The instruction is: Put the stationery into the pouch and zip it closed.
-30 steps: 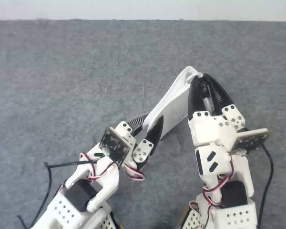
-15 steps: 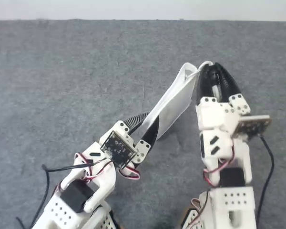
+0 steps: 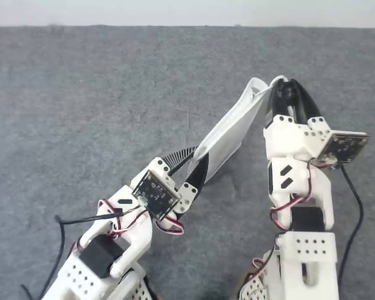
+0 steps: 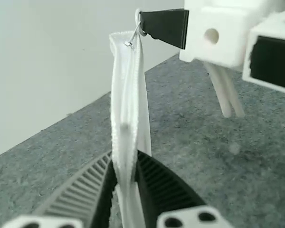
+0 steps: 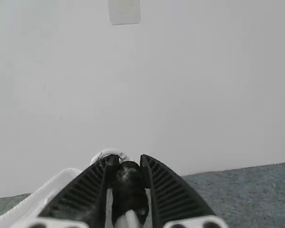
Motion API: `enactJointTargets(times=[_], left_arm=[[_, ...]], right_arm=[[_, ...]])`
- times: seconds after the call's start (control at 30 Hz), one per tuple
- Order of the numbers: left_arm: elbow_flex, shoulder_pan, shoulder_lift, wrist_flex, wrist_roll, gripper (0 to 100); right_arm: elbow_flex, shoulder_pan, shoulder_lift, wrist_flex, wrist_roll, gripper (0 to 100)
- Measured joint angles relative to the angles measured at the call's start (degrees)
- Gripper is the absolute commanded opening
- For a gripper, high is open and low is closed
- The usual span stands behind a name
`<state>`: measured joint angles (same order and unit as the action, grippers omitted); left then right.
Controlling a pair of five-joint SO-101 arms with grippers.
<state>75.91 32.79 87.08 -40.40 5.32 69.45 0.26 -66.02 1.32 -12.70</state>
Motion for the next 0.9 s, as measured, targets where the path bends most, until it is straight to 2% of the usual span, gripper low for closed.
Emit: enactJointTargets(times=[0.13,0.2,0.37,0.5,0.9], left_arm=[[0.0,-0.53,0.44,0.0,0.0,2],[0.0,-1.93,0.44,0.0,0.0,6],[0.18,-6.86,0.44,-0.53,-2.37,12],[0.18,-10.11,0.0,-0.53,-6.68,15],[0.26,-20.48,-0.09,-0.62,-14.07,15]], right_arm=[[-0.35,-1.93,-5.45,7.74,-0.18,18.8],[-0.88,-3.34,-8.79,12.48,0.35,21.8],[-0.88,-10.11,-15.38,24.97,5.54,18.6],[-0.97,-16.53,-18.46,29.89,7.38,17.7],[-0.88,-22.42,-18.81,30.86,7.65,17.7]])
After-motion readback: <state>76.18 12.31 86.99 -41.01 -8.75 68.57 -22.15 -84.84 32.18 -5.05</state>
